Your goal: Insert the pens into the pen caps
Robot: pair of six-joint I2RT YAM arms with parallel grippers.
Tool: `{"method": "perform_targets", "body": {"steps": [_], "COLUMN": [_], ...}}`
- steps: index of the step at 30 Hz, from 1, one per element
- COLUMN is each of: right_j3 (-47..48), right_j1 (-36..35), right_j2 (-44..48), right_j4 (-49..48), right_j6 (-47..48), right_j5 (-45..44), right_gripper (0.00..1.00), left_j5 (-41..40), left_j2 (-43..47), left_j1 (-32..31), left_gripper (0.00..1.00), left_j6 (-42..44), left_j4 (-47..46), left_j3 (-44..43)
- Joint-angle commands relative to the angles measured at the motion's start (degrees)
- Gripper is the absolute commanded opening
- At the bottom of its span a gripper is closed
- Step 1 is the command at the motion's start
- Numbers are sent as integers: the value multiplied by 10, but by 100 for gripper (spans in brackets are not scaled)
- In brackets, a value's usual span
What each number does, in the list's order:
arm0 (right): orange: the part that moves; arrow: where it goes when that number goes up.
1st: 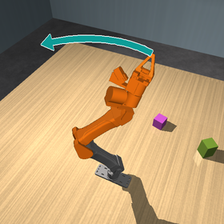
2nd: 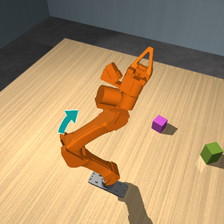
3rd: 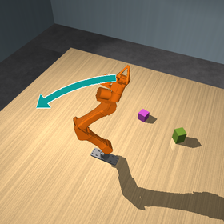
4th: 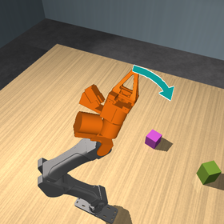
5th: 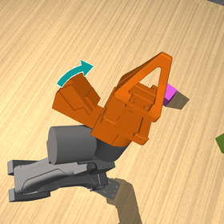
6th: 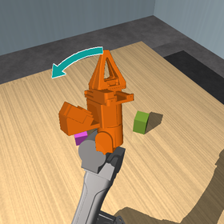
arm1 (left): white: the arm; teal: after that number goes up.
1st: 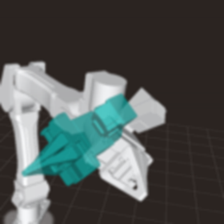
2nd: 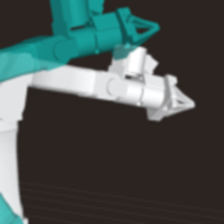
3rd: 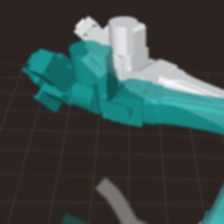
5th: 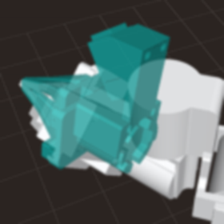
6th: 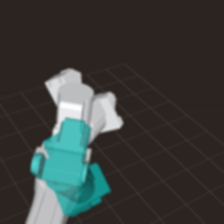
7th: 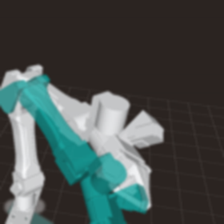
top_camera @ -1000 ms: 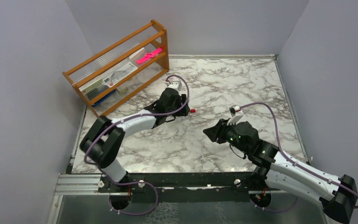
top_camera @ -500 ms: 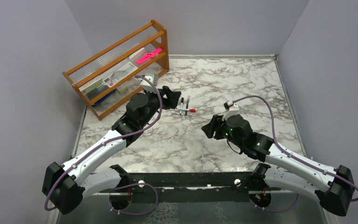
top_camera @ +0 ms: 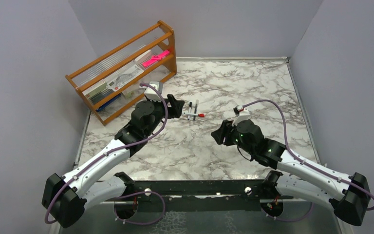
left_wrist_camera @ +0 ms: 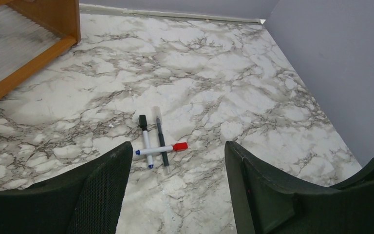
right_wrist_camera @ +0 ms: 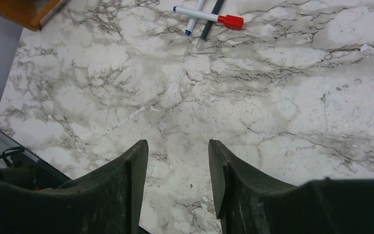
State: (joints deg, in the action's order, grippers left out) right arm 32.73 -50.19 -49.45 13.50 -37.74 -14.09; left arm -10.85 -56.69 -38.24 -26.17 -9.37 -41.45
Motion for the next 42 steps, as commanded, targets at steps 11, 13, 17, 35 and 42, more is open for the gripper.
{"method": "perform_targets", "body": {"steps": [11,13,17,35,42], "right_j3": [-5,-6,-10,-31,-38], "right_j1": [-1,-1,-1,0,0], "right_j2": [31,34,42,100,100], "right_j4": [7,8,11,9,10], "right_j6": [0,1,-3,-9,-21], "right_j5": [5,6,6,-14,-11], "right_gripper": [49,49,48,45,45], "left_j5": [-10,-17,-14,22,22], "left_j2": [-13,-11,-7,-13,-14], "left_j1": [8,12,29,47,50], "left_gripper": [71,72,72,73,73], "left_j6": [10,11,10,7,9], "left_j4": [12,18,47,50,53], "left_j3": [-11,-10,-20,-17,-19]}}
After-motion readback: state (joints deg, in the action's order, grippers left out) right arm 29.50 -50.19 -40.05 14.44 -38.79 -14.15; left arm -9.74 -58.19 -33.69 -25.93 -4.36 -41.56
